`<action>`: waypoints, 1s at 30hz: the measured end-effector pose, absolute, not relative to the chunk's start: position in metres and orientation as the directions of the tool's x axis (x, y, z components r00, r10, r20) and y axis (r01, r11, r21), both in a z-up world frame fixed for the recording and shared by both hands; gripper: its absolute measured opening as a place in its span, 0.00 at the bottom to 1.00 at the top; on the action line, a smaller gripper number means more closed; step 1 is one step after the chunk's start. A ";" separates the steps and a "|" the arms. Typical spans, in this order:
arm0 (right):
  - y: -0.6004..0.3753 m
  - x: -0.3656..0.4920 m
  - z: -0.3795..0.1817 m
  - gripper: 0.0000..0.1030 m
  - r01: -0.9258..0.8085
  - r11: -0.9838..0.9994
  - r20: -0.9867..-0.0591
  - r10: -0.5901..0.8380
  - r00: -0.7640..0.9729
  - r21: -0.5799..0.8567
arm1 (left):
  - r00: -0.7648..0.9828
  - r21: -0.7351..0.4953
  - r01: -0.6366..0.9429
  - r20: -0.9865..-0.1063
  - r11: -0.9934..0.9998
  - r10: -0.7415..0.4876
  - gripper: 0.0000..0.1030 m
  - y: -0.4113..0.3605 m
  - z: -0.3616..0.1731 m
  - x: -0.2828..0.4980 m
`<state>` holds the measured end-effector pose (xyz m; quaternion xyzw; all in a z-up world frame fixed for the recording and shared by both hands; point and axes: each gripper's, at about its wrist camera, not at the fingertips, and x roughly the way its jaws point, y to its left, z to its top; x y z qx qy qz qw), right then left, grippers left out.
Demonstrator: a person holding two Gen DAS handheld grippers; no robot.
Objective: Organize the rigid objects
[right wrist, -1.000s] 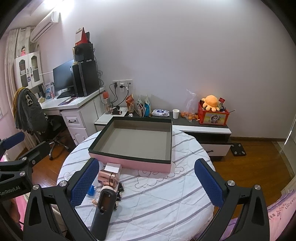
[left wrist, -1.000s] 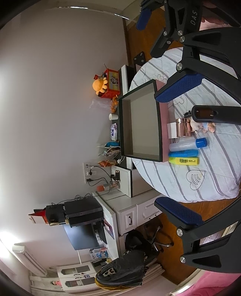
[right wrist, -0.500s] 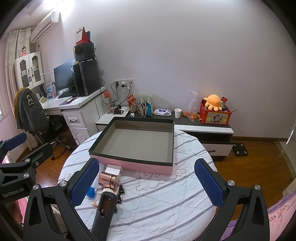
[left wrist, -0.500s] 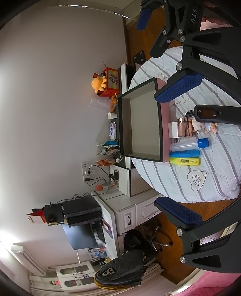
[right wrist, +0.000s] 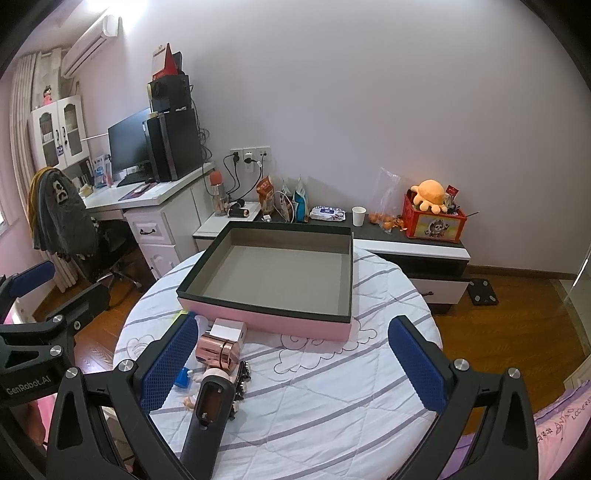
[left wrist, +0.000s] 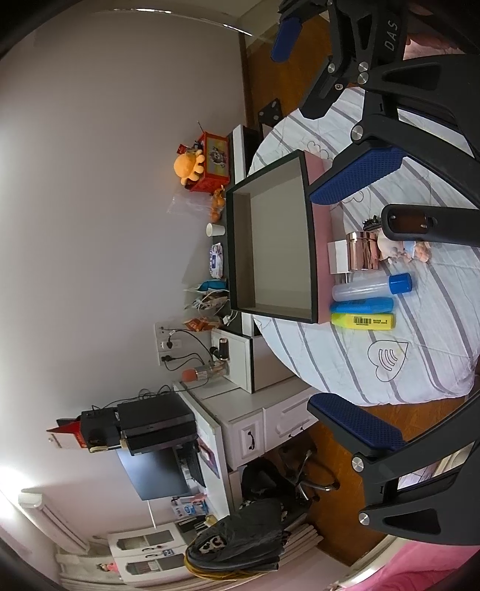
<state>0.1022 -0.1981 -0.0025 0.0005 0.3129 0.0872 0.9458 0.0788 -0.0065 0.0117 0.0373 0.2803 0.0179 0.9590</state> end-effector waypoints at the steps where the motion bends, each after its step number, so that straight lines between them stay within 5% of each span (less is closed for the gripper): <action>1: -0.198 0.103 -0.003 1.00 -0.164 0.985 -0.595 0.164 0.787 0.055 | 0.843 0.081 -0.014 -0.536 0.997 0.056 1.00 -0.006 0.012 0.078; 19: -0.216 0.112 -0.013 1.00 -0.133 0.990 -0.629 0.138 0.765 0.056 | 0.817 0.096 0.040 -0.577 0.995 0.023 1.00 -0.031 0.008 0.094; 30: -0.215 0.124 0.014 1.00 -0.151 0.988 -0.571 0.142 0.808 0.032 | 0.877 0.109 0.012 -0.479 0.994 0.042 1.00 -0.034 0.046 0.104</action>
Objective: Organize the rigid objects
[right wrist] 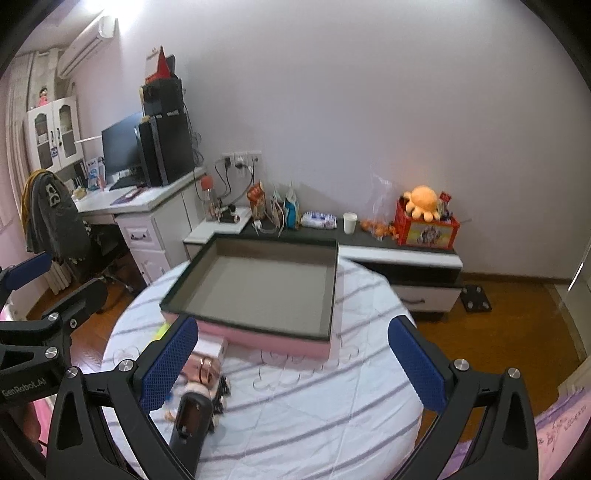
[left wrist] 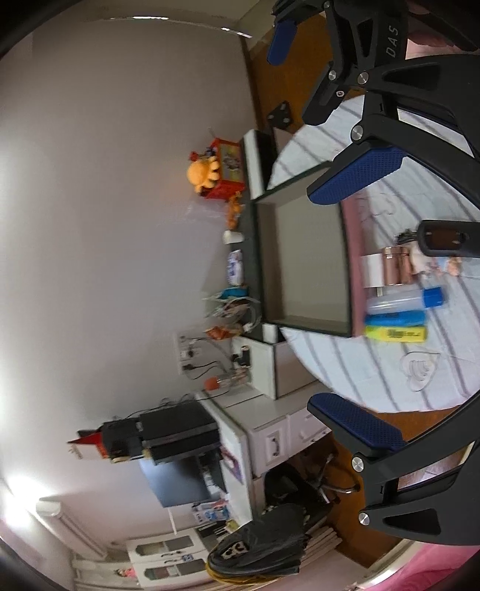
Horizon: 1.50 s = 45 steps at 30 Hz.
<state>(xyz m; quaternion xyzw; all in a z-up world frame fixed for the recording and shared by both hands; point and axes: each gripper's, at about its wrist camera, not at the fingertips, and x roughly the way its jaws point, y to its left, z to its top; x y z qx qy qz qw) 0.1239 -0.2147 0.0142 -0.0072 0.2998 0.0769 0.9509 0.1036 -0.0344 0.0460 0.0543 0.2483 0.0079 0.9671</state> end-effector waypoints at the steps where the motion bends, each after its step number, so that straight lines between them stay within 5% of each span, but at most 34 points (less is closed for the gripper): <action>1: -0.214 0.125 0.021 1.00 -0.151 0.988 -0.556 0.140 0.820 0.026 | 0.882 0.112 0.008 -0.469 0.994 0.046 1.00 -0.035 0.050 0.105; 12: -0.210 0.138 0.060 1.00 -0.166 0.986 -0.477 0.148 0.867 0.004 | 0.914 0.120 -0.022 -0.400 0.992 0.069 1.00 -0.033 0.083 0.119; 45: -0.191 0.100 0.063 1.00 -0.195 0.981 -0.456 0.171 0.873 -0.005 | 0.917 0.086 -0.066 -0.388 0.994 0.094 1.00 -0.001 0.076 0.067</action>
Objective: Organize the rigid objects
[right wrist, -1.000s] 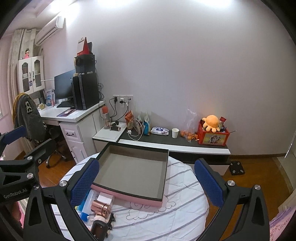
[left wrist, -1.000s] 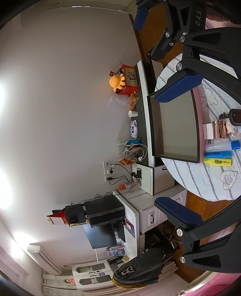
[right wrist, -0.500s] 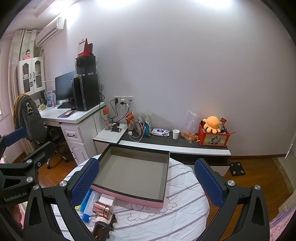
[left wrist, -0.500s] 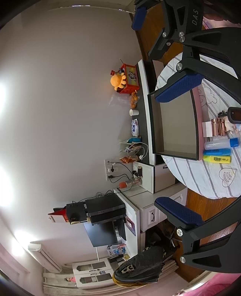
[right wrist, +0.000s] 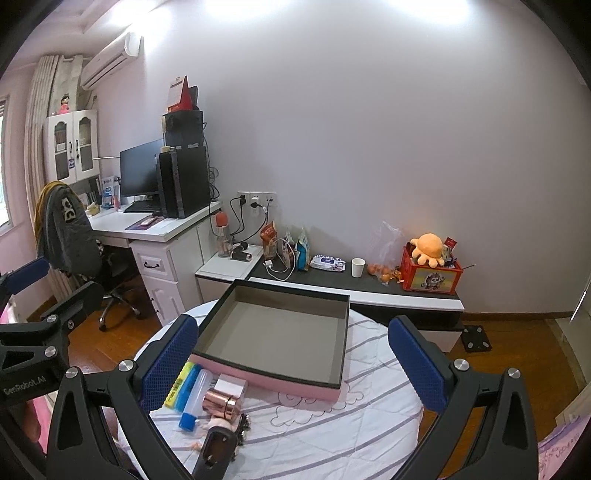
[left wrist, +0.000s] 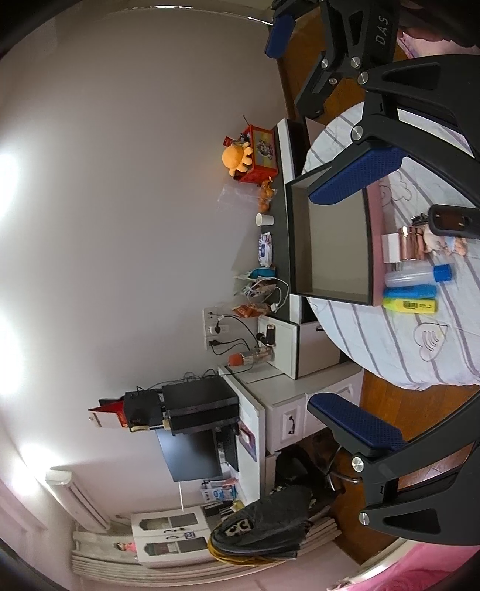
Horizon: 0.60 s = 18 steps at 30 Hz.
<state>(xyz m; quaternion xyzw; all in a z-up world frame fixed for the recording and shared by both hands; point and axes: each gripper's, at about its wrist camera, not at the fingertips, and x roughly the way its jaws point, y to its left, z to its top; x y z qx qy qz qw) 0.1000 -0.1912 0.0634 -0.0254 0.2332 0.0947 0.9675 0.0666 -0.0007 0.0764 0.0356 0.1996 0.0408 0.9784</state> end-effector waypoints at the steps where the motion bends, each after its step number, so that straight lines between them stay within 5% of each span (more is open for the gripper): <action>1: -0.191 0.097 0.061 1.00 -0.195 0.981 -0.459 0.171 0.872 -0.004 | 0.914 0.085 -0.066 -0.393 0.994 0.095 1.00 0.001 0.074 0.064; 18: -0.186 0.066 0.009 1.00 -0.175 0.984 -0.562 0.158 0.812 0.024 | 0.858 0.093 -0.048 -0.506 0.995 0.088 1.00 0.003 0.021 0.034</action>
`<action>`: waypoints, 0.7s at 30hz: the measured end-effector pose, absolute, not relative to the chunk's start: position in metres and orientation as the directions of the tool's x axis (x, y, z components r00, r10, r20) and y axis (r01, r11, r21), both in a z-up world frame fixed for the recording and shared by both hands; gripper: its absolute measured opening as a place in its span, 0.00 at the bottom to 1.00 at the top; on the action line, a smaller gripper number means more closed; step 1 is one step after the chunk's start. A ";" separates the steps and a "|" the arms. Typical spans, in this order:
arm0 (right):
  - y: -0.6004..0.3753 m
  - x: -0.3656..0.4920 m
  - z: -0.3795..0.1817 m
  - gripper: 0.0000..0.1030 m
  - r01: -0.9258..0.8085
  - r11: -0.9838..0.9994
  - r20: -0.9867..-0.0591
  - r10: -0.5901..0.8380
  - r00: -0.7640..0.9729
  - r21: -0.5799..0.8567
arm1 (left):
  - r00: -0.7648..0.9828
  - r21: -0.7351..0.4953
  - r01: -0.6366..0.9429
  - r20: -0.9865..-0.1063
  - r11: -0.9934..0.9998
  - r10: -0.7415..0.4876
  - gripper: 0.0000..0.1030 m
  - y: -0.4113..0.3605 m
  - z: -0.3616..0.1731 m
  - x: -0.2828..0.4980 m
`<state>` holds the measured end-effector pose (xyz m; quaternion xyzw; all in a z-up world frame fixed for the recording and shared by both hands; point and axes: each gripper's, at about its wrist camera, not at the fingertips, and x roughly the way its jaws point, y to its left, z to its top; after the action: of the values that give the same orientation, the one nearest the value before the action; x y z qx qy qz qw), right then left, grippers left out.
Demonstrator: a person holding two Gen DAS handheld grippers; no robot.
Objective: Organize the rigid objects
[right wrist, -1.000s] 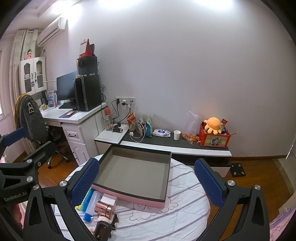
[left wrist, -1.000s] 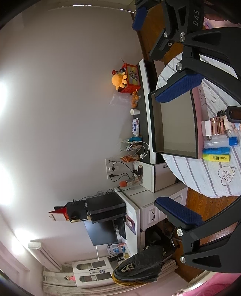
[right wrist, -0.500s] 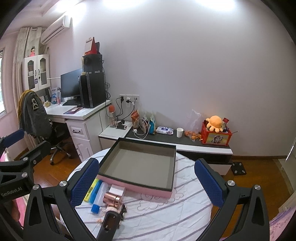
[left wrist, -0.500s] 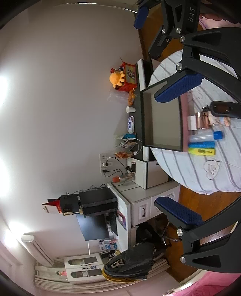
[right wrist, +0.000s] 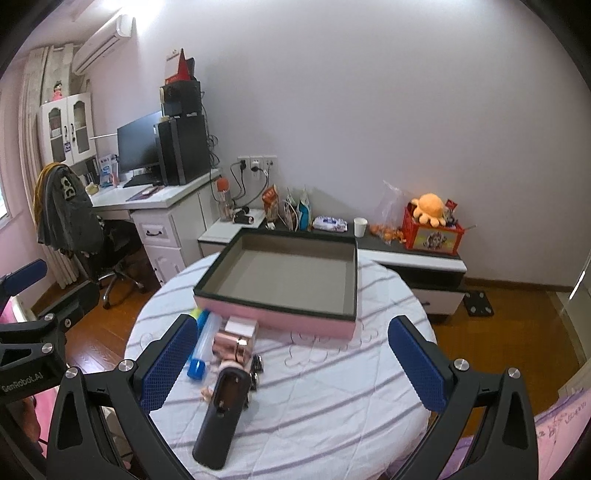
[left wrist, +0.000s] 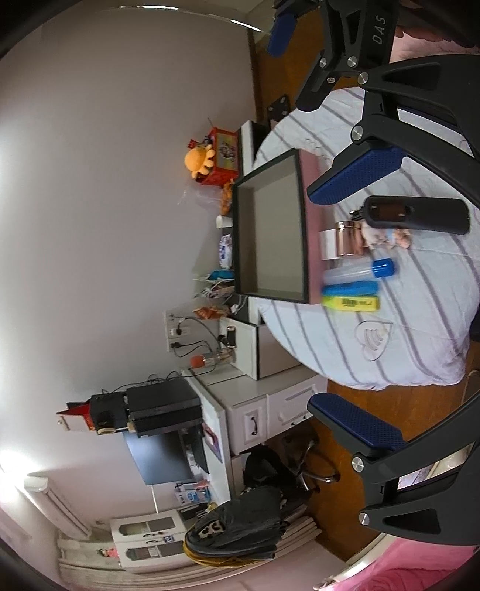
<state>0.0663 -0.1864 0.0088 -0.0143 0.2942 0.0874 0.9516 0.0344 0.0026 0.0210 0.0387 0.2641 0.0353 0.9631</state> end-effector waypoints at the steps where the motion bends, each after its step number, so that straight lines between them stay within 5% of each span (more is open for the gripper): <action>1: -0.189 0.066 0.005 1.00 -0.170 0.985 -0.571 0.154 0.806 0.025 | 0.854 0.096 -0.045 -0.512 0.994 0.088 1.00 0.000 0.017 0.033; 21: -0.221 0.070 -0.060 1.00 -0.144 0.987 -0.671 0.153 0.726 0.069 | 0.763 0.133 -0.040 -0.636 0.990 0.117 1.00 -0.034 -0.047 0.049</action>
<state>0.0704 -0.2206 -0.0598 0.0058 0.3617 0.0799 0.9289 0.0490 -0.0342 -0.0470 0.0559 0.3415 0.0419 0.9373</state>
